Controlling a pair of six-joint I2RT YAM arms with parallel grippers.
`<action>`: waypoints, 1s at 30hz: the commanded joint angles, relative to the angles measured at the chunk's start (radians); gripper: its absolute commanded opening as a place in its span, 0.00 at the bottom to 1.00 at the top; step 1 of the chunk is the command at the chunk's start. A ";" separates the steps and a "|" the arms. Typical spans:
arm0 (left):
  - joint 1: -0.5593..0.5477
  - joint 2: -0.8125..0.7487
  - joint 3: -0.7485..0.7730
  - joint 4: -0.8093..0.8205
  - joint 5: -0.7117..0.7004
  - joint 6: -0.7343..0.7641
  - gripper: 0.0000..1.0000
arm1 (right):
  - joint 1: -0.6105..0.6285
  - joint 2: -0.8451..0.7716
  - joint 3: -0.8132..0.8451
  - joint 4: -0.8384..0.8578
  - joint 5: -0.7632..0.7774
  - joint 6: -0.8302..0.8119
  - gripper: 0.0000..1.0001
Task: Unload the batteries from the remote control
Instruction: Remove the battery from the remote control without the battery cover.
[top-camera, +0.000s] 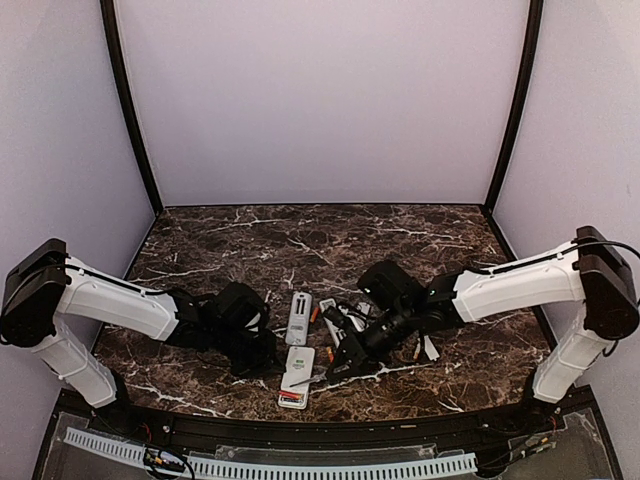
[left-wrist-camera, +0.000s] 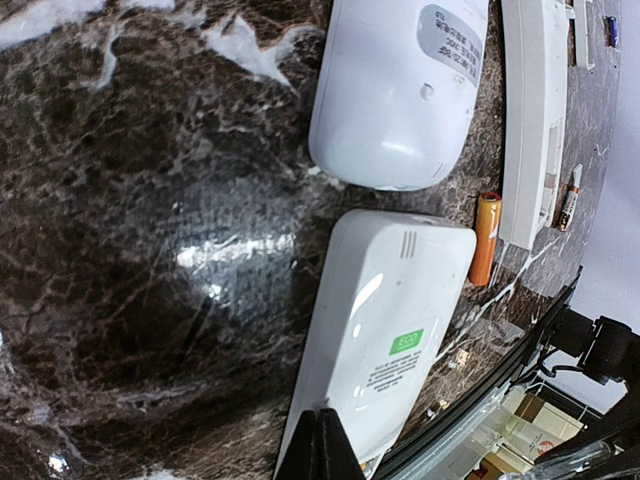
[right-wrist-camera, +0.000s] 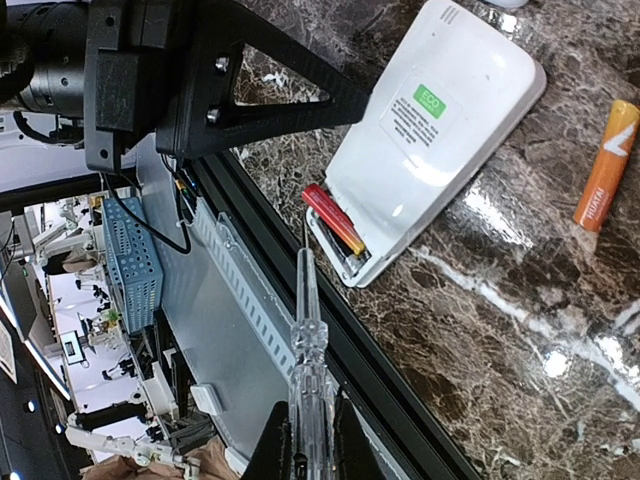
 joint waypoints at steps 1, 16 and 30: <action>-0.029 0.042 -0.020 -0.010 0.012 -0.002 0.02 | 0.011 -0.035 -0.054 -0.039 0.033 0.011 0.00; -0.029 0.037 -0.022 -0.013 0.010 -0.007 0.02 | 0.021 -0.017 -0.048 -0.078 0.040 -0.004 0.00; -0.028 0.041 -0.018 -0.014 0.012 -0.004 0.02 | 0.021 0.038 -0.002 -0.045 0.040 -0.020 0.00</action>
